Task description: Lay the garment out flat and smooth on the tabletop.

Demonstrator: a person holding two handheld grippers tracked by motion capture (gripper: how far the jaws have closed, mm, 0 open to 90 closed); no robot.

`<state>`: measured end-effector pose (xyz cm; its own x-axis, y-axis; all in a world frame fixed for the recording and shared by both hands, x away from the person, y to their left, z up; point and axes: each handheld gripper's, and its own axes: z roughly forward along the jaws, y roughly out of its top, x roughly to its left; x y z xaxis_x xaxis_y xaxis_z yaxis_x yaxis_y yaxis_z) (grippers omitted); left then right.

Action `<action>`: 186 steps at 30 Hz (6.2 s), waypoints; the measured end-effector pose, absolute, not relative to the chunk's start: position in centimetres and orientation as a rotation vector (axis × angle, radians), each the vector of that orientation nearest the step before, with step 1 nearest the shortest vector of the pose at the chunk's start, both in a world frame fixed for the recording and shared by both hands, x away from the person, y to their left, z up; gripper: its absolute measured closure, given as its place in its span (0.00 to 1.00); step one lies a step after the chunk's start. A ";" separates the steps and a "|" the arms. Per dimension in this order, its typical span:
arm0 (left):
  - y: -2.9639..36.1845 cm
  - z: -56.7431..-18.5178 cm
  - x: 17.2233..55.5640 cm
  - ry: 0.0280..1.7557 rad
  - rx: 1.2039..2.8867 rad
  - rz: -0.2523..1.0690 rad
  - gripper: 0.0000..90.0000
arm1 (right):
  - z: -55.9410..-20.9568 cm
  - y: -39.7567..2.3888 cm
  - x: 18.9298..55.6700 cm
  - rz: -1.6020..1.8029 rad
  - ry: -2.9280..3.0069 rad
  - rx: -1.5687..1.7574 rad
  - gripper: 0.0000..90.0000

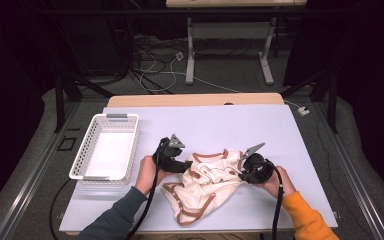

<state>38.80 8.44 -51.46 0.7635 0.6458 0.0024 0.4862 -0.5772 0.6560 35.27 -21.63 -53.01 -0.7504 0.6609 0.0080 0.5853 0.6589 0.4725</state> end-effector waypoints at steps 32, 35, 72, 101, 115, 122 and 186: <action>7.1 -54.4 40.9 0.887 2.456 0.206 0.47 | -54.1 -20.7 36.0 0.878 2.712 1.015 0.97; 7.1 -54.4 40.9 0.875 2.460 0.212 0.46 | -54.2 -21.0 35.8 0.895 2.726 1.010 0.97; 7.2 -54.2 43.3 0.863 2.462 0.206 0.40 | -51.9 -23.2 35.6 0.988 2.564 0.930 0.44; 7.2 -54.2 42.7 0.804 2.468 0.089 0.91 | -53.6 -23.4 42.1 0.974 2.457 1.007 0.60; 6.8 -53.9 42.8 0.783 2.512 0.039 0.80 | -54.9 -22.7 43.0 0.916 2.590 1.027 0.58; 6.8 -53.8 42.7 0.777 2.536 0.059 0.86 | -54.7 -22.8 42.6 0.888 2.602 1.063 0.79; 6.1 -39.1 44.0 -0.061 2.964 0.366 0.96 | -39.7 -18.8 42.6 0.520 2.766 0.189 0.89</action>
